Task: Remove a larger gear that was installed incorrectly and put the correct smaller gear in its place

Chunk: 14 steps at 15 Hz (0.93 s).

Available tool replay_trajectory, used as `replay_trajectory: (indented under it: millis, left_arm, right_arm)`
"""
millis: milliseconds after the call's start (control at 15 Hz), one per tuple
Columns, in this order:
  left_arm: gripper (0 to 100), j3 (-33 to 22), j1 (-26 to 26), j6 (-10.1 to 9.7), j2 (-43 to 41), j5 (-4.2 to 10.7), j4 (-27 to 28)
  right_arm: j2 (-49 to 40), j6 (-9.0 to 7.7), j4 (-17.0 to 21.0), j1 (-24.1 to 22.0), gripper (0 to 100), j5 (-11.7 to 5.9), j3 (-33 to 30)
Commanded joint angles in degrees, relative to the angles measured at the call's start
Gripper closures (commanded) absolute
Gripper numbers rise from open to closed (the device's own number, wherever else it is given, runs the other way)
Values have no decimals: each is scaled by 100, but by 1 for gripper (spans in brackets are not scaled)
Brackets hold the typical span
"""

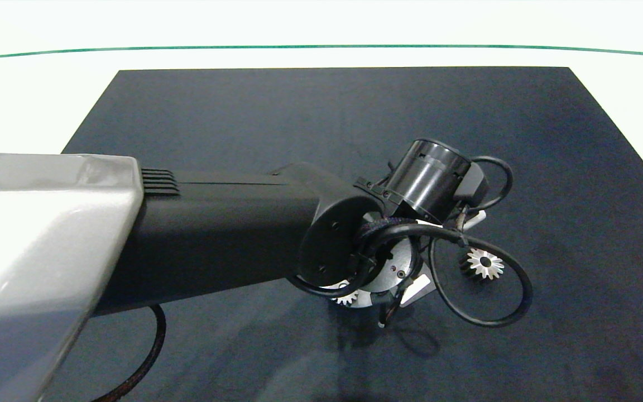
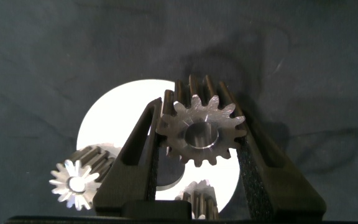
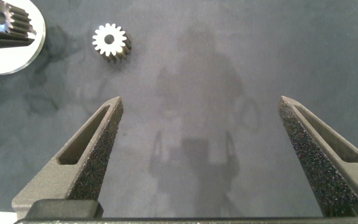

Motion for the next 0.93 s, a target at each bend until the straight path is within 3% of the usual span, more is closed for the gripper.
replay_trajectory:
  millis: [67,933]
  left_arm:
    - [78,-100,-10,13,-13,14,13]
    - [78,-47,166,40,84,14,13]
  right_arm:
    - [-1,-5,11,4,0,-5,-5]
    - [-36,-5,11,4,0,13,4]
